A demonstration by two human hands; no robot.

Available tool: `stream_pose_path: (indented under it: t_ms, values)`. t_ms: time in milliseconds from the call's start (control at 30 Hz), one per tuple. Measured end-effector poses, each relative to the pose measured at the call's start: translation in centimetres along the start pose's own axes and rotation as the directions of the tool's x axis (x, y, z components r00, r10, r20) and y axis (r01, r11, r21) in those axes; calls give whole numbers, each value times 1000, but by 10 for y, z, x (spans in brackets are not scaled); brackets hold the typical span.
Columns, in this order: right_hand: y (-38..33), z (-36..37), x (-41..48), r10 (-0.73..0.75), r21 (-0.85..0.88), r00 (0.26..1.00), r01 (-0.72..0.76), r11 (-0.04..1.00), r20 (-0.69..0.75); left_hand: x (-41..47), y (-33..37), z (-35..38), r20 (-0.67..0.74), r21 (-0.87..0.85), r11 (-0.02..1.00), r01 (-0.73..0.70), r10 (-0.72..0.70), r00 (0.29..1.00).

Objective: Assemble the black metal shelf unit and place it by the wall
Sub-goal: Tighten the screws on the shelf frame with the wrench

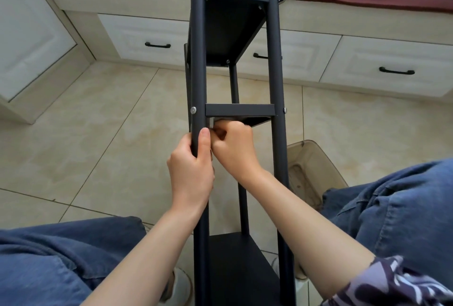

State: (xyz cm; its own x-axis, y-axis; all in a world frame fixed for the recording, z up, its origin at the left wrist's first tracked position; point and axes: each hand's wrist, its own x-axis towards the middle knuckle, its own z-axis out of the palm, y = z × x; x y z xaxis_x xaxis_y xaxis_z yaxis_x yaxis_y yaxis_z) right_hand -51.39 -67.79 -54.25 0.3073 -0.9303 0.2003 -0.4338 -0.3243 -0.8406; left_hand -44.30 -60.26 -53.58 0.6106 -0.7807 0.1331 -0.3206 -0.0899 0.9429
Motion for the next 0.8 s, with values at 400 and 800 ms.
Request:
stream_pose_path:
  t_ms: [400,800]
  values:
    - [-3,-22,4,131,2,972,-134,991,195,2,-2,2,13,-34,999,41,-40,999]
    - [-19,-32,4,146,-34,977,-142,989,153,-1,4,2,12,-13,1000,12,-11,1000]
